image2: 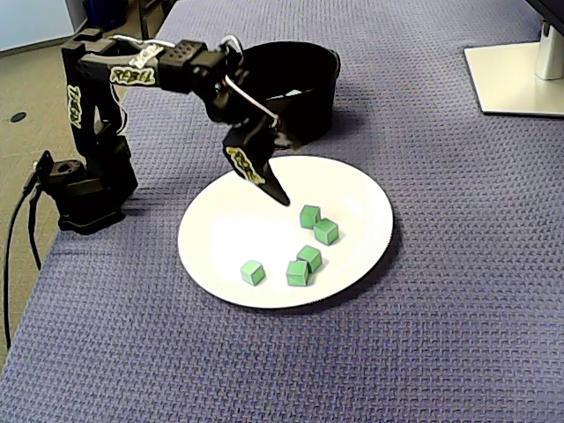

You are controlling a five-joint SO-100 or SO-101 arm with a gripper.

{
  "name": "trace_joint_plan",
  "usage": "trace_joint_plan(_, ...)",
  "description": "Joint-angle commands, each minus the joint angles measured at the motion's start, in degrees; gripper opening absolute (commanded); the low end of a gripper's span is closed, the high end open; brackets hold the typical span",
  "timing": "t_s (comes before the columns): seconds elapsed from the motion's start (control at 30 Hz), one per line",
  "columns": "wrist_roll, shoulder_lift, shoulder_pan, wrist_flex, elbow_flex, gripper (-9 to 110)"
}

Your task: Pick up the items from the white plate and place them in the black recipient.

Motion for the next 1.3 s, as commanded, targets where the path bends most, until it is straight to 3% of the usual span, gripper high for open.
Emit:
trace_joint_plan(0.0,-1.67,-1.93,0.88,-4.39,-0.26,47)
trace_joint_plan(0.33,-1.14,-6.42,-1.67,-12.22,4.22,41)
trace_joint_plan(0.7,0.7,-7.91,-3.52,-18.98,8.44,17)
trace_joint_plan(1.27,6.15,-5.27,-5.54,-28.92,15.03,0)
